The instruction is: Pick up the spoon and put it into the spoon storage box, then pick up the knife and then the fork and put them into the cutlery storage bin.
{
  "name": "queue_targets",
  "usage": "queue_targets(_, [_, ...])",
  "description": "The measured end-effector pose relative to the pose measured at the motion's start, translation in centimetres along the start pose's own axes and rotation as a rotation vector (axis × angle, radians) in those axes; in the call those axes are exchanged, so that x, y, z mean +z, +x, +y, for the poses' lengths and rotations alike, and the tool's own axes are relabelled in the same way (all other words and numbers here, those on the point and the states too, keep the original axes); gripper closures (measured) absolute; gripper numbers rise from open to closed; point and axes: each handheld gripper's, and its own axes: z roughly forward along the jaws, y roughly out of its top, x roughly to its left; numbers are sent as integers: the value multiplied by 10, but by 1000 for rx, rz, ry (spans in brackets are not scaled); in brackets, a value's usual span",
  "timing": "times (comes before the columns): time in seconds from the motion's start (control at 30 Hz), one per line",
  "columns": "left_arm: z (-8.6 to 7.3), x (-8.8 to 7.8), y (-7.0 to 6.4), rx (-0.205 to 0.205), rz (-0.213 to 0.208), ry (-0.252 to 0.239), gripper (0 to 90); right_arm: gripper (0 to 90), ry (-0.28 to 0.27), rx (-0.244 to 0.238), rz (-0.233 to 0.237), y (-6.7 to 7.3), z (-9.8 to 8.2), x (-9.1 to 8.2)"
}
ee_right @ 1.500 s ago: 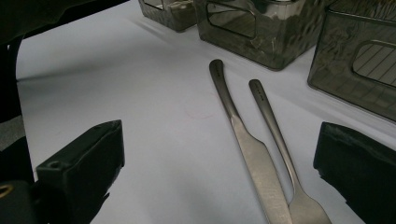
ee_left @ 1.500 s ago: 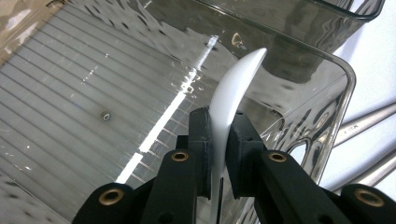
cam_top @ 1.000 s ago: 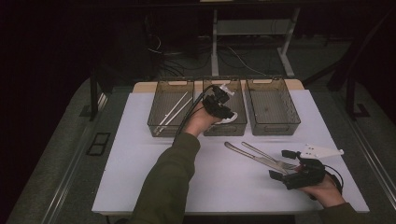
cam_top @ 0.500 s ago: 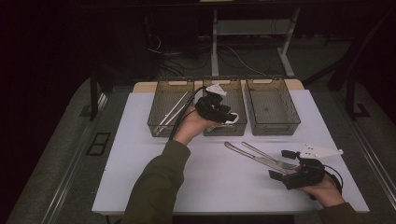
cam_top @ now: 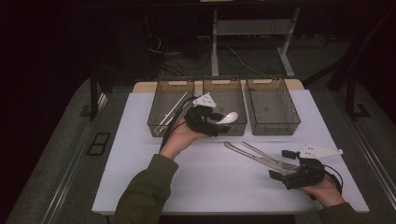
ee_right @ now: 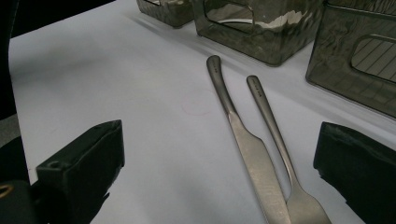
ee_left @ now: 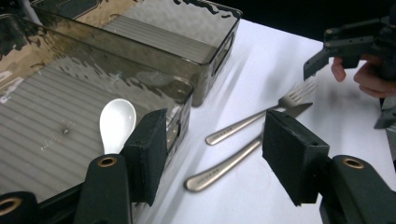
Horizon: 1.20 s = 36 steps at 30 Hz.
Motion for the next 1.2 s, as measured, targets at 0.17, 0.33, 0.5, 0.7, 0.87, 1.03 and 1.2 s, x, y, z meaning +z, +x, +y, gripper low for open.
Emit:
queue_targets(0.17, [-15, -10, -5, -4, 12, -16, 355, 19, 0, -1, -2, 0, 0, 0])
queue_targets(0.33, [-30, -20, -10, -6, 20, -26, 302, 19, 8, 13, 2, 1, 0, 0])
queue_targets(0.5, [-45, -31, -16, -33, 34, -53, 214, 19, 3, 2, -3, -1, 0, 1])
queue_targets(0.7, [-67, -42, -23, -44, 58, -80, 143, 19, 4, 3, -5, -1, 0, 1])
queue_targets(0.87, [-92, -53, -31, -37, 86, -83, 80, 19, 5, 1, -5, 0, 0, 1])
queue_targets(1.03, [-112, -61, -37, -62, 105, -88, 39, 19, 5, -2, -5, 0, 0, 1])
queue_targets(1.2, [-126, -70, -39, -90, 119, -96, 0, 19, 10, 0, -7, 0, 0, 1])
